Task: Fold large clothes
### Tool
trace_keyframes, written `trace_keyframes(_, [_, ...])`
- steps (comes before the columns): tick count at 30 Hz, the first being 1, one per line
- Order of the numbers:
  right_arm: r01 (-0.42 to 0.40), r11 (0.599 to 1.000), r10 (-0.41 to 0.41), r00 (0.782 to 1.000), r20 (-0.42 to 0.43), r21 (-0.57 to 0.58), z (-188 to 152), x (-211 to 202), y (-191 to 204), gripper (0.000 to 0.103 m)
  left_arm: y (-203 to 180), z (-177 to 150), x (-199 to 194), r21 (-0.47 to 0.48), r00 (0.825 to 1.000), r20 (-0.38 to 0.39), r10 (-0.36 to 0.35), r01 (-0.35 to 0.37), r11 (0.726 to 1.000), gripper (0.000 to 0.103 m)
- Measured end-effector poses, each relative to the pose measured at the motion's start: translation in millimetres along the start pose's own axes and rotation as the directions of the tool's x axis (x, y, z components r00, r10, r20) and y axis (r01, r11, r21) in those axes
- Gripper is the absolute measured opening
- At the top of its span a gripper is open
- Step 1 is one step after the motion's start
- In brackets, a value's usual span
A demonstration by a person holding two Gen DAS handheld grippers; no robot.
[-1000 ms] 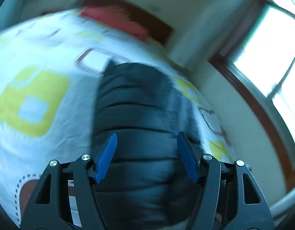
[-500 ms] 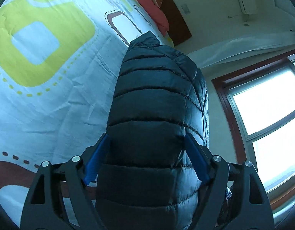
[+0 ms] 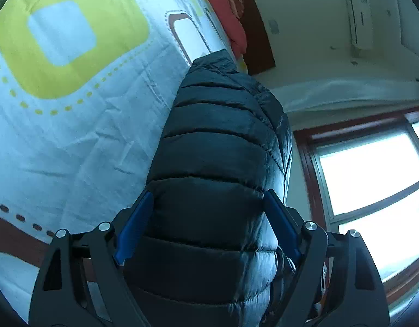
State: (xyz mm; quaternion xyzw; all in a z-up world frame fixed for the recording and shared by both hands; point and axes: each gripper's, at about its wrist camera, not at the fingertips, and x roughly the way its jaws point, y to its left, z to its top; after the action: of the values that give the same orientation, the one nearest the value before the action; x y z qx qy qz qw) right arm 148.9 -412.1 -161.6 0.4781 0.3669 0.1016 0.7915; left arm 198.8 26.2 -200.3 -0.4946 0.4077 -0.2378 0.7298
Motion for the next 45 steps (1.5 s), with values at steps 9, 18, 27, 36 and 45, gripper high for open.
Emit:
trace_keyframes(9, [0.022,0.996,-0.015,0.997,0.076,-0.089,-1,-9,15,0.021,-22,-8,-5,0.037,1.000,0.023,0.005,-0.005,0.999,0.083])
trace_keyframes(18, [0.024,0.999,-0.027,0.995,0.095,0.033,4,-21,-50,0.020,-38,-28,24,0.152,0.997,-0.009,0.071,-0.069,0.986,0.084])
trace_keyframes(27, [0.049,0.999,-0.049,0.998,0.049,-0.005,12,-40,-28,0.059,-23,-31,38,0.138,0.990,-0.061,0.128,-0.118,0.983,0.084])
trace_keyframes(36, [0.044,0.999,-0.044,0.999,0.011,-0.010,-28,-78,6,0.080,-24,-46,12,0.143,0.991,-0.064,0.114,-0.104,0.984,0.084])
trace_keyframes(45, [0.134,0.991,-0.134,0.991,-0.006,-0.008,-43,-91,-30,0.035,-32,-63,10,0.222,0.984,-0.057,0.170,-0.154,0.963,0.080])
